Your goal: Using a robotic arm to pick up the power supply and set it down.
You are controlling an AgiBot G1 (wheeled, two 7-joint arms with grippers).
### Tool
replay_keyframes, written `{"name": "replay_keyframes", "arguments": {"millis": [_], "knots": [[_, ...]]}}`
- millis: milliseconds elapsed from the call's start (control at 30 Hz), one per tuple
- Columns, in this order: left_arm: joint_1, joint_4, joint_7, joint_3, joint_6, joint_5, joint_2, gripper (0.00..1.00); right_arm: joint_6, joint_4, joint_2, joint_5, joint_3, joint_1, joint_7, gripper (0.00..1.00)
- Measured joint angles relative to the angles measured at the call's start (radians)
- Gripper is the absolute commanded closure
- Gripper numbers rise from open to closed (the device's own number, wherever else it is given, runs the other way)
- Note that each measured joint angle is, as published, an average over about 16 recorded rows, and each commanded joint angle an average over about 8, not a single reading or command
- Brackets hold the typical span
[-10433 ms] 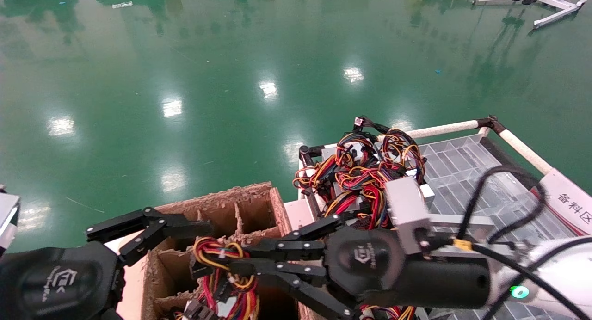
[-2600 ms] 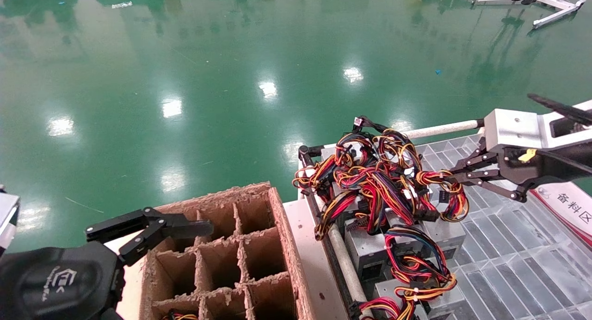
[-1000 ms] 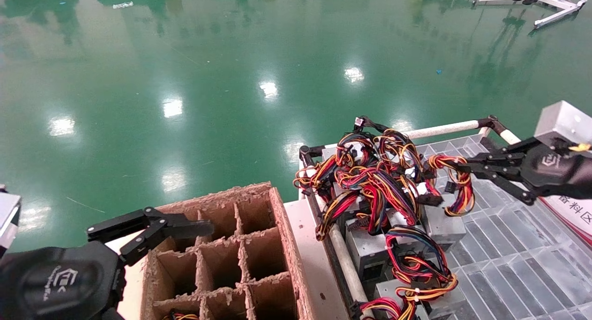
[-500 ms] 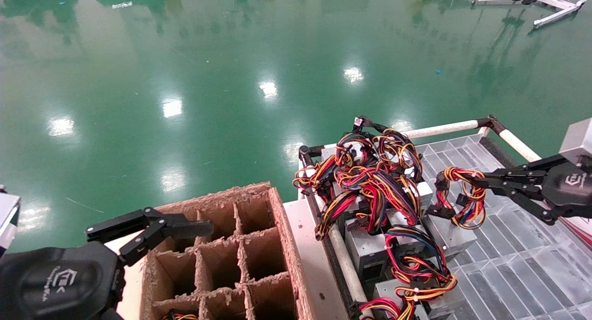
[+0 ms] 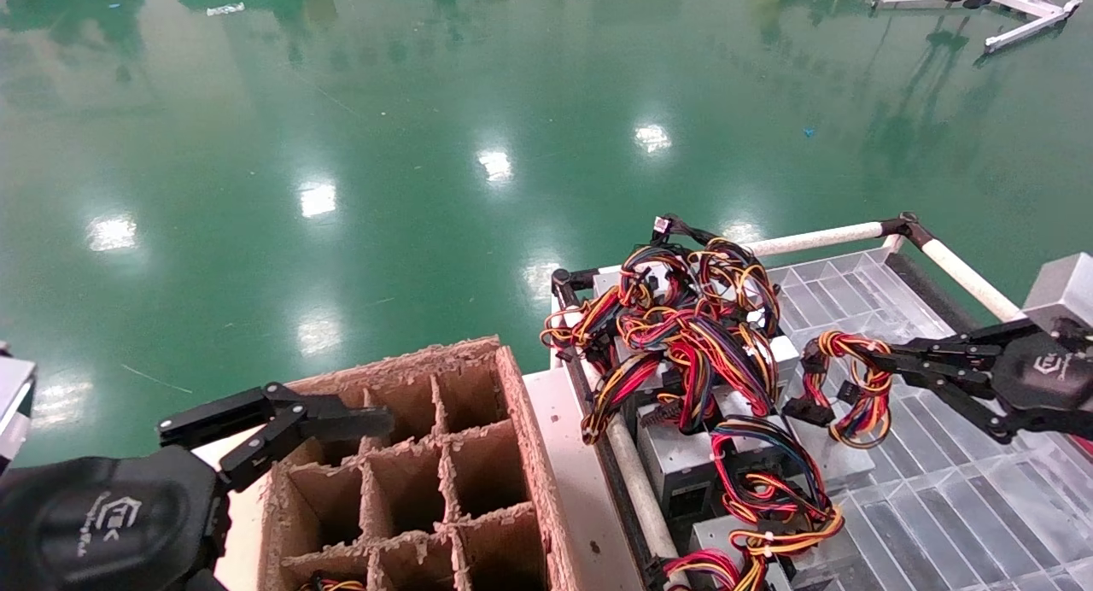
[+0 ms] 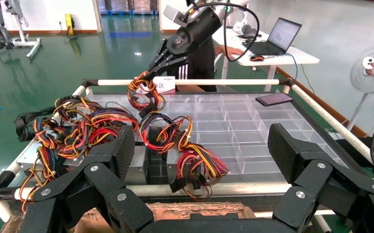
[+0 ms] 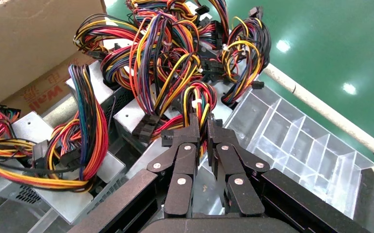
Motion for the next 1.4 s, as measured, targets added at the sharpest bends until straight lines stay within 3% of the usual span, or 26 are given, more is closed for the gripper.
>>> {"name": "replay_keyframes", "arguments": {"millis": [733,1400], "knots": [[0.0,0.0,0.0,0.0,0.0,0.0,0.0,0.0,-0.009,0.01,-0.011,0.07,0.023,0.001,0.019,0.0],[0.0,0.001,0.001,0.0,0.0,0.0,0.0,0.0,-0.092,0.085,-0.066,0.16,0.162,-0.104,0.047,0.0]]}}
